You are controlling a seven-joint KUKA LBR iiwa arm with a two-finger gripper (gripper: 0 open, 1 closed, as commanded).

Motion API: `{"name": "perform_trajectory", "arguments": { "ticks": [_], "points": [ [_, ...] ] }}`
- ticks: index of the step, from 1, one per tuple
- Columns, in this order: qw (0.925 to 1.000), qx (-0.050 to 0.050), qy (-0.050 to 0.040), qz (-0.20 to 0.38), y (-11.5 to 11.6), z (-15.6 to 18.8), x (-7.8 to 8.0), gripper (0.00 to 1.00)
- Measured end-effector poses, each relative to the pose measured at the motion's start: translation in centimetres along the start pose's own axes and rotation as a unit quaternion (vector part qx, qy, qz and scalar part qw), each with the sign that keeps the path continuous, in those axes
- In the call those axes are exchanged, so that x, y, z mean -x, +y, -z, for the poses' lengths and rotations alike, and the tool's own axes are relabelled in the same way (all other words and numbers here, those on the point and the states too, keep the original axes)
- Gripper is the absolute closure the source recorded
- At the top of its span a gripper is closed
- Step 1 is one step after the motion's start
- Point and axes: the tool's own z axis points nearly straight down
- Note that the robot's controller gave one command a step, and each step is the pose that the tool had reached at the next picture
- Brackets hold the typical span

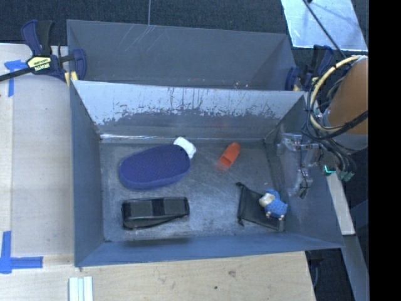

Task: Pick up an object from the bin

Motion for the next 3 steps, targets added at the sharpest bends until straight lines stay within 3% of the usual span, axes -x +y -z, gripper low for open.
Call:
{"name": "perform_trajectory", "arguments": {
  "ticks": [1, 2, 3],
  "points": [
    [1.0000, 0.000, 0.0007, -0.008, 0.1, -9.4, -4.8, 0.00],
    [0.9998, 0.000, -0.0026, -0.019, 2.0, -6.0, -5.9, 0.00],
    [0.9933, 0.001, -0.0004, -0.115, 2.8, -6.2, -6.0, 0.00]
  ]
}}
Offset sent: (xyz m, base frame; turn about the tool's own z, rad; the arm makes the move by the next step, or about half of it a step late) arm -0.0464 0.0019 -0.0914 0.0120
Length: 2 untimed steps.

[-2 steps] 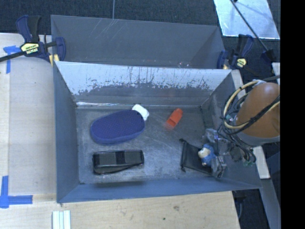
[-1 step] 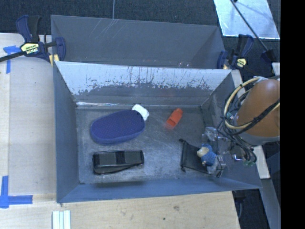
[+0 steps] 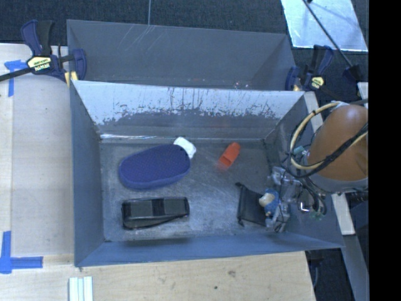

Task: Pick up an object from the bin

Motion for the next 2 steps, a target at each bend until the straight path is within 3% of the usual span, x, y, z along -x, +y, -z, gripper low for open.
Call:
{"name": "perform_trajectory", "arguments": {
  "ticks": [1, 2],
  "points": [
    [0.9971, 0.000, -0.0002, -0.076, -1.02, -3.08, -0.11, 0.00],
    [0.9972, 0.000, -0.0002, -0.075, -1.04, -3.09, -0.09, 0.00]
  ]
}}
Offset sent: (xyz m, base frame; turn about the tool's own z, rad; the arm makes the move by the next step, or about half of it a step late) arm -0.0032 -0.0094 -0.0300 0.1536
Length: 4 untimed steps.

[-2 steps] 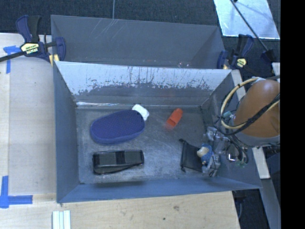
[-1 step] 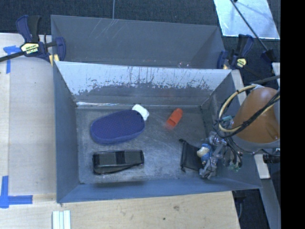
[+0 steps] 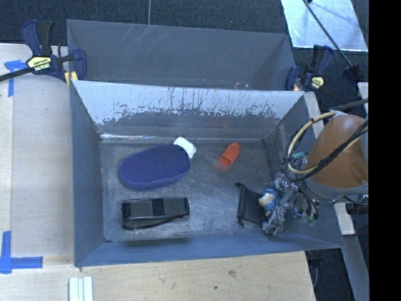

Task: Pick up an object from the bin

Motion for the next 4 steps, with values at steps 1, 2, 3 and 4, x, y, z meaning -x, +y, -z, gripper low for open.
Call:
{"name": "perform_trajectory", "arguments": {
  "ticks": [1, 2, 3, 4],
  "points": [
    [1.0000, 0.000, -0.0002, 0.000, 0.0, 0.1, 0.0, 1.00],
    [1.0000, 0.000, -0.0042, 0.002, 0.0, 1.9, 0.1, 1.00],
    [1.0000, 0.000, -0.0043, 0.004, -0.1, 2.1, 0.2, 1.00],
    [1.0000, 0.001, -0.0072, 0.005, -0.1, 10.6, 0.4, 1.00]
  ]
}}
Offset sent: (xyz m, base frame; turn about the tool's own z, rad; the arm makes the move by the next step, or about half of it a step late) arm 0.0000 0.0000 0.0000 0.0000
